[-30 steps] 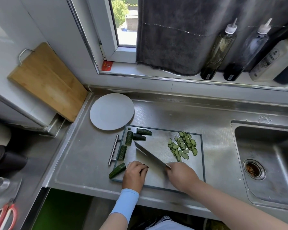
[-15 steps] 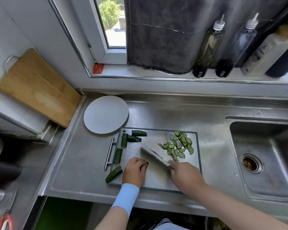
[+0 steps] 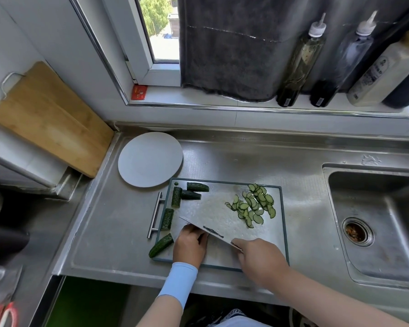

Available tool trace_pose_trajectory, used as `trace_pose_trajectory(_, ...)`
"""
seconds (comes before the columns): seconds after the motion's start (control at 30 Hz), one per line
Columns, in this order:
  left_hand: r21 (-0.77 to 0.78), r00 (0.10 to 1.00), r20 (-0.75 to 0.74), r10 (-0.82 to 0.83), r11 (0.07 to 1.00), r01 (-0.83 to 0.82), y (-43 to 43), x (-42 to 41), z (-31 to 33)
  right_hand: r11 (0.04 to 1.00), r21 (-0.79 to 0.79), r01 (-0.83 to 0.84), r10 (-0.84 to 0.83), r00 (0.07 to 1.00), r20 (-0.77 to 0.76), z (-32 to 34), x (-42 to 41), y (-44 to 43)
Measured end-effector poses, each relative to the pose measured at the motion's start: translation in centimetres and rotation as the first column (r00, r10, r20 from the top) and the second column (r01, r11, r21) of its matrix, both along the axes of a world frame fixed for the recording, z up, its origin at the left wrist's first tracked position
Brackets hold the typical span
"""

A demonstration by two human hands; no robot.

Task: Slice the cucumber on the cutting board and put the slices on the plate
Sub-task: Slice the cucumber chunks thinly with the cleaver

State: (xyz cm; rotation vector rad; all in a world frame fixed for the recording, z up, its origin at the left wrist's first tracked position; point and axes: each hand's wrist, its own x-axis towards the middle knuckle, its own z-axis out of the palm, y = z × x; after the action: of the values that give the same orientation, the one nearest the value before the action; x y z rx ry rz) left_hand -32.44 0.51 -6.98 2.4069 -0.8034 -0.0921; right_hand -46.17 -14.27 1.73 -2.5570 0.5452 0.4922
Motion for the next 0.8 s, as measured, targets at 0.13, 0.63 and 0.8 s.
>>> trace_pose_trajectory(0.13, -0.013, 1.000, -0.018, 0.000, 1.000, 0.000, 0.1, 0.1, -0.3, 1.000, 0.019, 0.013, -0.013, 1.000, 0.004, -0.2, -0.7, -0.2)
trace_pose_trajectory(0.63, -0.055, 1.000, -0.017, 0.010, 0.998, -0.011, 0.0, 0.2, -0.4, 0.997, 0.061, 0.036, -0.035, 0.999, -0.019, -0.3, 0.1, -0.1)
trace_pose_trajectory(0.8, -0.063, 0.999, -0.052, 0.014, 0.998, -0.017, 0.1, 0.1, -0.5, 0.995, 0.085, 0.042, -0.037, 0.998, -0.055, -0.7, 2.2, 0.5)
